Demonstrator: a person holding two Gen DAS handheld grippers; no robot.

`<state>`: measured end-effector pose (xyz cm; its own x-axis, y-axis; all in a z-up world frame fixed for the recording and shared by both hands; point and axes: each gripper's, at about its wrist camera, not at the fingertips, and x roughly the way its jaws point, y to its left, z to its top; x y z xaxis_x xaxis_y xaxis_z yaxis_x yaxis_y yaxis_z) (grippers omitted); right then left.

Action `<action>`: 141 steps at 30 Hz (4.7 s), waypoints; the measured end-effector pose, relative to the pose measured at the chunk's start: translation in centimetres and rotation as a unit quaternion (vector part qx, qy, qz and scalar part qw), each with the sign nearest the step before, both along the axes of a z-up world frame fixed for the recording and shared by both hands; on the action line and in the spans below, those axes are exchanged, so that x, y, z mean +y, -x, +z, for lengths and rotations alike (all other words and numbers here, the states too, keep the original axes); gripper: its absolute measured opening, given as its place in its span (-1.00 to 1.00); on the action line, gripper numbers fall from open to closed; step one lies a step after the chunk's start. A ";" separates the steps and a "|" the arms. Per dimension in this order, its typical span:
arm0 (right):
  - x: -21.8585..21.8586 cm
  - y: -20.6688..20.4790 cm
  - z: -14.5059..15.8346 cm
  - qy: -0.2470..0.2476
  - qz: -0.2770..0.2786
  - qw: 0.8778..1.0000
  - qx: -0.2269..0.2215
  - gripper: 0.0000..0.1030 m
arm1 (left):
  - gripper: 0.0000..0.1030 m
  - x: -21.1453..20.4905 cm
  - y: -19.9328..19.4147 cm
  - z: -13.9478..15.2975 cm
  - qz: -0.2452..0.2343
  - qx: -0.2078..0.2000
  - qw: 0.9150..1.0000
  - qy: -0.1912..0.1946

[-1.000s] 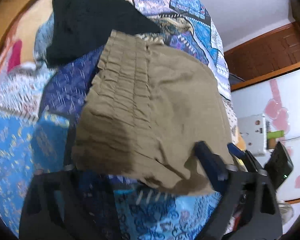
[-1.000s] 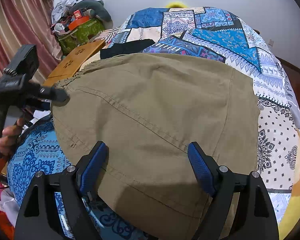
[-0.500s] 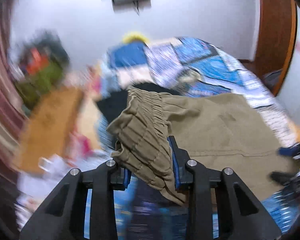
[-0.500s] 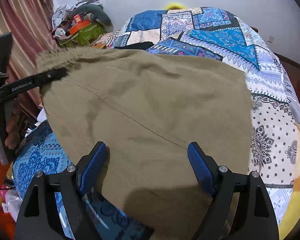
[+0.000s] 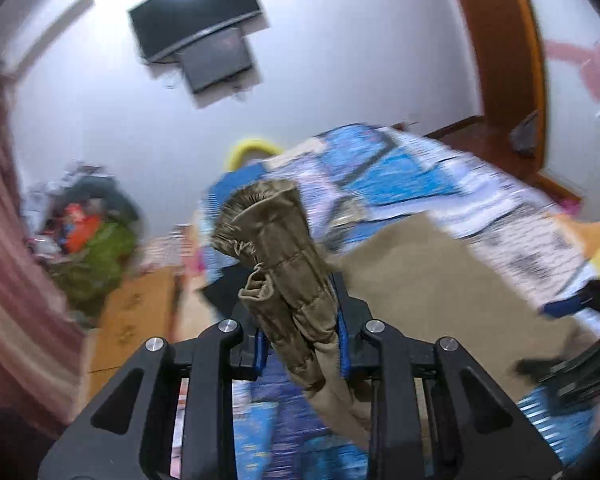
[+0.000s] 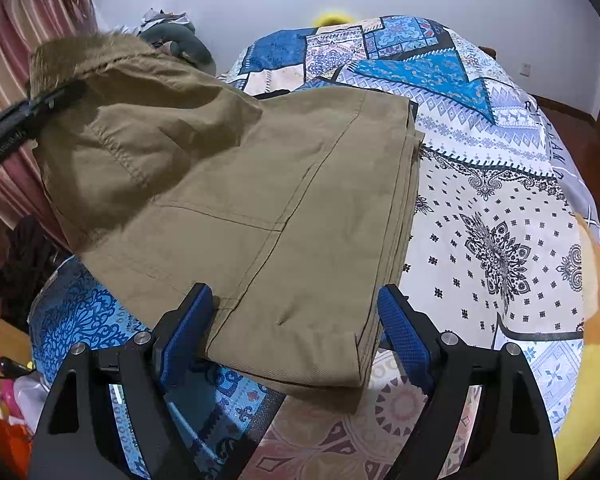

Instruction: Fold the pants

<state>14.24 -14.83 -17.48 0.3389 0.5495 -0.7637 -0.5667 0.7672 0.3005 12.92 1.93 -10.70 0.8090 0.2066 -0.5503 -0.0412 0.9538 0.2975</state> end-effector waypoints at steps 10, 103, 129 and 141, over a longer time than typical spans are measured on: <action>-0.3 0.2 -0.2 -0.019 -0.006 1.000 0.000 0.62 | -0.50 -5.1 -5.2 -1.0 -0.128 0.121 0.971 0.162; -4.0 -2.1 3.0 -0.025 -0.075 0.997 -0.016 -0.01 | 0.33 10.8 -2.7 -6.5 0.023 0.153 0.981 0.116; -0.3 -9.4 -1.3 0.066 -0.007 0.996 -0.058 -0.49 | 0.07 2.0 -13.2 -12.5 -0.046 0.206 0.970 0.122; -1.3 -7.9 1.7 0.070 -0.018 0.995 -0.069 -0.26 | 0.26 6.8 -10.4 -8.3 -0.008 0.160 0.976 0.148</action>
